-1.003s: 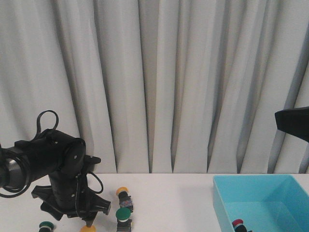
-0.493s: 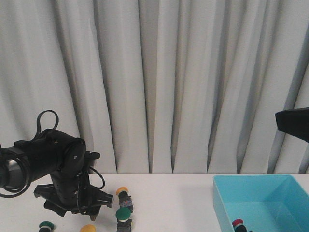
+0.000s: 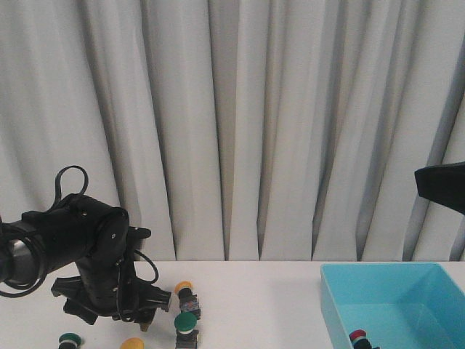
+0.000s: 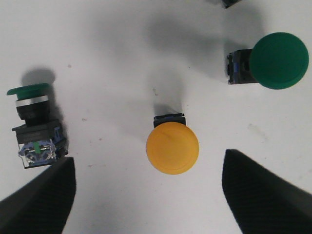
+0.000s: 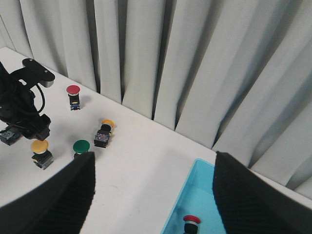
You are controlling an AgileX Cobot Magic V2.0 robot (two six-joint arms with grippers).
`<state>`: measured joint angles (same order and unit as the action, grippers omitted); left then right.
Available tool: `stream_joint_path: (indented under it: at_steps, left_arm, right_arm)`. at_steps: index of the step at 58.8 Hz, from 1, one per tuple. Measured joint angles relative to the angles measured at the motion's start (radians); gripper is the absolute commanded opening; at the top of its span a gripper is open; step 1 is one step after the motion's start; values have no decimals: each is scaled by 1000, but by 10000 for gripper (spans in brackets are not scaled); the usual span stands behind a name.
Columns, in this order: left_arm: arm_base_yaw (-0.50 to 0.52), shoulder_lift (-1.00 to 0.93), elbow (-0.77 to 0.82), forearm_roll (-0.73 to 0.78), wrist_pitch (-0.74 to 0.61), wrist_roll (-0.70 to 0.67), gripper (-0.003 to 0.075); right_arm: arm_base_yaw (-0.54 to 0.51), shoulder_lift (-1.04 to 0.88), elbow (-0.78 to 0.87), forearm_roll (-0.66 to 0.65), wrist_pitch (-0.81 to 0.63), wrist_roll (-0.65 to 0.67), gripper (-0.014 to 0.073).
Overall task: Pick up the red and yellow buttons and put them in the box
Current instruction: 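Lower the left gripper onto the yellow-capped button and grasp it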
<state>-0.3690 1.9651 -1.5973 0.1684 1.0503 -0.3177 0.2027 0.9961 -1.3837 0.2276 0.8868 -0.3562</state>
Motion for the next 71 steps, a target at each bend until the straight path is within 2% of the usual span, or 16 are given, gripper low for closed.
stream_joint_path:
  at_steps: [25, 40, 71]
  left_arm:
    - [0, 85, 0, -25, 27, 0, 594]
    - [0, 91, 0, -107, -30, 0, 594]
    - [21, 91, 0, -125, -61, 1, 594]
  right_arm:
    - [0, 0, 0, 0, 1, 0, 487]
    - [0, 0, 0, 0, 8, 0, 487]
    - [5, 0, 0, 0, 8, 0, 487]
